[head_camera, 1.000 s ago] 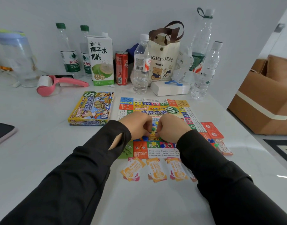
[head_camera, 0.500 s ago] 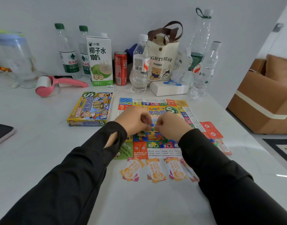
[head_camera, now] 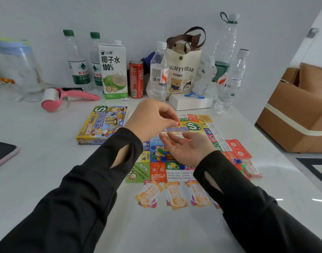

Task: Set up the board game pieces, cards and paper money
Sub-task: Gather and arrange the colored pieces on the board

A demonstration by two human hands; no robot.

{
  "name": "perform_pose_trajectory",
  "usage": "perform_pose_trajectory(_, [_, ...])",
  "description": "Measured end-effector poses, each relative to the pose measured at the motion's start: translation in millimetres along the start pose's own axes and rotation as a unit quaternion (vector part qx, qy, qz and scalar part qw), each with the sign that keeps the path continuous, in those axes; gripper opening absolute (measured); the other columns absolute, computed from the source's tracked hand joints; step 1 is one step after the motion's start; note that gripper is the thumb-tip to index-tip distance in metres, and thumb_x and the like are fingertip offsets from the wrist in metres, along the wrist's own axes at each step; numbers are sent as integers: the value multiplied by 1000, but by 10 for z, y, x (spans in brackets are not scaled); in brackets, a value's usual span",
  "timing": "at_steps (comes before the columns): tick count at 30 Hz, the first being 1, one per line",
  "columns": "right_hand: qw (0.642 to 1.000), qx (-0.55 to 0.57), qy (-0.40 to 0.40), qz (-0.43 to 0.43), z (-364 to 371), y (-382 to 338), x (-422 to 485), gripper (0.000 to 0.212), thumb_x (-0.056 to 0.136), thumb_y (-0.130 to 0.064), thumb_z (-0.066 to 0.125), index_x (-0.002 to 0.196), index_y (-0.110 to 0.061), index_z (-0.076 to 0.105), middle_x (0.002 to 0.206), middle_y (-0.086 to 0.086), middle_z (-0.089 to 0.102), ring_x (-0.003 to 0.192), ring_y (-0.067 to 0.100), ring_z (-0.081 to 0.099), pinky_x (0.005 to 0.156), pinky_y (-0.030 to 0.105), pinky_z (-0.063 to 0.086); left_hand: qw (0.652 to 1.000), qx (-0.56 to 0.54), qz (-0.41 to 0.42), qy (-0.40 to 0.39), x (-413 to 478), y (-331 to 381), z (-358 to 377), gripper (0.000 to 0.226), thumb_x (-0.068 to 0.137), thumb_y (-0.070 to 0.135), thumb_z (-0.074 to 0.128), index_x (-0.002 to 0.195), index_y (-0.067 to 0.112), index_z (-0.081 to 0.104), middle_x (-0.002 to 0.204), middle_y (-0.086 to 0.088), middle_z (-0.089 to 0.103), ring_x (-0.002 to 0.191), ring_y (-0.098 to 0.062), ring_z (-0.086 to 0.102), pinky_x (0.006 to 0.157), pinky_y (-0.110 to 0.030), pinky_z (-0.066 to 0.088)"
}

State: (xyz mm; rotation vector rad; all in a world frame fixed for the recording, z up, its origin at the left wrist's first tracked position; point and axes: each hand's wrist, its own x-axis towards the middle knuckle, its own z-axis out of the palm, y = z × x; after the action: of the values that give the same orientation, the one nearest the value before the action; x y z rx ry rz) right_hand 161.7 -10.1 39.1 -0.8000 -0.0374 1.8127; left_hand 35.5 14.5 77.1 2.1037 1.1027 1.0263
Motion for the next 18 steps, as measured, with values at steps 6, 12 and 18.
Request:
perform_pose_trajectory(6, [1000,25,-8,10,8,53,-5,44,102,-24,28,105,12,53,103,31,57,89,38,60,81,41,51,999,-29,11,9,-19,3,49,11,82,13,67,74,20,69,71,9,69,67,2,63,65,-6,46])
perform_pose_trajectory(12, [994,12,80,-70,-60,-94,40,36,100,-24,34,94,2,59,73,9,54,58,14,51,45,23,45,997,17,-41,66,2,-214,68,17,88,16,58,76,15,70,75,1,70,71,-10,64,69,-20,51])
perform_pose_trajectory(18, [980,-101,124,-119,-177,-284,94,31,97,-22,36,69,-14,46,40,-5,22,33,9,16,34,17,16,978,153,-59,-131,-36,-352,277,12,86,17,62,95,17,71,98,2,68,91,-12,61,82,-24,45])
